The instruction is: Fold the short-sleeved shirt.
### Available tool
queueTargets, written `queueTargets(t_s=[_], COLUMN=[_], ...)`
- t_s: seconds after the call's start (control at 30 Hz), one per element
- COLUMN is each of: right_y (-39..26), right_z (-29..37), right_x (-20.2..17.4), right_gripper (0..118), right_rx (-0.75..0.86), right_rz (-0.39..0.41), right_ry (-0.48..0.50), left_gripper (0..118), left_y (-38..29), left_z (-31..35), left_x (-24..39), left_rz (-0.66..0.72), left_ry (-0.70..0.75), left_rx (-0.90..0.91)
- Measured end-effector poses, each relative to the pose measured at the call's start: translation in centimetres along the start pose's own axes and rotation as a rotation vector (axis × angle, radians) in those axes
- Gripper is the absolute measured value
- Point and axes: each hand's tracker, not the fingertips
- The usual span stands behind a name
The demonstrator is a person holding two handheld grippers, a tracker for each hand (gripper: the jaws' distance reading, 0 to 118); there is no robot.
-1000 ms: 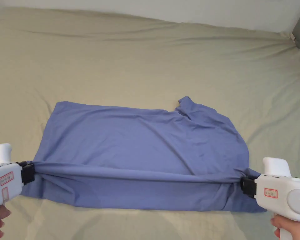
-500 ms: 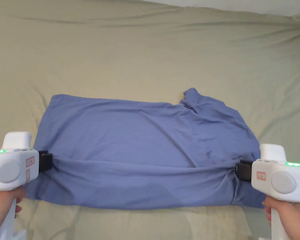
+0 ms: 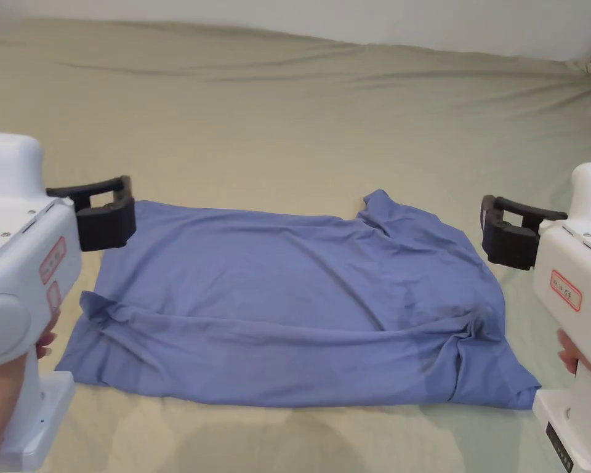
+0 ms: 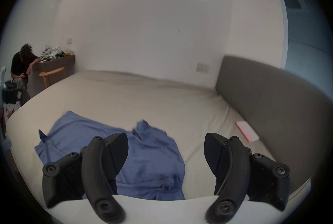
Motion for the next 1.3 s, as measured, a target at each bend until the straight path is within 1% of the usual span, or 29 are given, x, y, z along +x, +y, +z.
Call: queueTargets(t_s=[0.03,0.07,0.1,0.13,0.17,0.2,0.27,0.33,0.4,0.43,0.6,0.7,0.73,0.8,0.83,0.87,0.9,0.93,0.97,1.0,1.03,1.07,1.13,1.23,1.3], right_y=[0.6,1.1,1.5,1.7,1.8,1.9,1.7,1.3,1.1,1.0,0.0,-0.6,-0.8,-1.3,-1.6,-1.9,-2.2,-2.6,-2.9,-3.3,-3.5,-3.7,-4.1,-4.6,-4.8], right_z=[1.0,1.9,2.7,3.4,4.0,4.8,5.8,6.7,7.8,8.0,7.9,7.7,7.5,7.4,7.2,7.0,7.1,6.9,6.8,6.5,6.6,6.4,6.0,5.6,5.4], right_x=[-0.7,-1.3,-2.0,-2.6,-3.1,-3.6,-4.1,-4.6,-6.0,-6.1,-5.2,-4.7,-4.6,-4.5,-4.4,-4.3,-4.4,-4.4,-4.3,-4.2,-4.3,-4.1,-3.7,-2.9,-2.4], right_gripper=[87,72,49,20,2,2,2,2,2,2,2,2,2,2,2,2,2,2,2,2,2,2,2,2,2], right_rx=[0.028,0.048,0.071,0.088,0.104,0.118,0.103,0.107,0.112,0.118,0.100,0.084,0.079,0.063,0.054,0.043,0.031,0.024,0.014,0.003,-0.006,-0.015,-0.037,-0.061,-0.079], right_rz=[0.014,0.026,0.041,0.055,0.076,0.078,0.103,0.110,0.167,0.177,0.182,0.178,0.174,0.159,0.152,0.142,0.129,0.123,0.120,0.118,0.115,0.112,0.120,0.122,0.114], right_ry=[0.012,0.023,0.027,0.027,0.009,0.025,0.061,0.075,0.057,0.051,0.052,0.054,0.053,0.056,0.058,0.059,0.057,0.058,0.058,0.058,0.060,0.062,0.058,0.043,0.036], left_gripper=[91,65,43,25,17,14,0,0,0,0,0,0,0,0,5,14,27,44,72,110,117,113,113,113,111], left_y=[0.7,1.3,1.8,2.1,2.3,2.4,2.4,2.0,1.8,1.7,0.7,-1.1,-1.9,-4.5,-5.8,-6.9,-8.3,-9.7,-10.9,-12.4,-13.9,-15.0,-17.3,-19.6,-20.6], left_z=[0.9,1.8,2.8,3.5,4.1,4.7,5.8,6.5,7.1,7.3,7.1,5.9,5.5,4.4,3.8,3.1,2.0,0.8,-0.3,-1.8,-3.2,-3.9,-6.1,-9.2,-10.8], left_x=[0.8,1.3,2.1,2.7,3.3,3.8,4.6,5.1,5.5,5.6,5.4,4.8,4.7,4.6,4.3,4.0,3.4,2.6,1.7,0.9,0.0,-0.5,-1.8,-3.6,-3.9], left_rz=[-0.008,-0.019,-0.036,-0.052,-0.070,-0.086,-0.098,-0.119,-0.131,-0.130,-0.160,-0.168,-0.184,-0.266,-0.269,-0.250,-0.212,-0.178,-0.172,-0.148,-0.108,-0.080,0.025,0.118,0.114], left_ry=[-0.007,-0.022,-0.029,-0.019,-0.020,-0.026,-0.027,-0.026,-0.033,-0.036,-0.051,-0.045,-0.021,0.036,0.025,0.011,-0.026,-0.053,-0.044,-0.009,0.023,0.014,0.034,0.054,0.100], left_rx=[0.035,0.057,0.082,0.093,0.111,0.130,0.136,0.151,0.141,0.139,0.100,0.041,0.006,-0.036,-0.072,-0.129,-0.201,-0.266,-0.349,-0.428,-0.501,-0.447,-0.585,-0.647,-0.677])
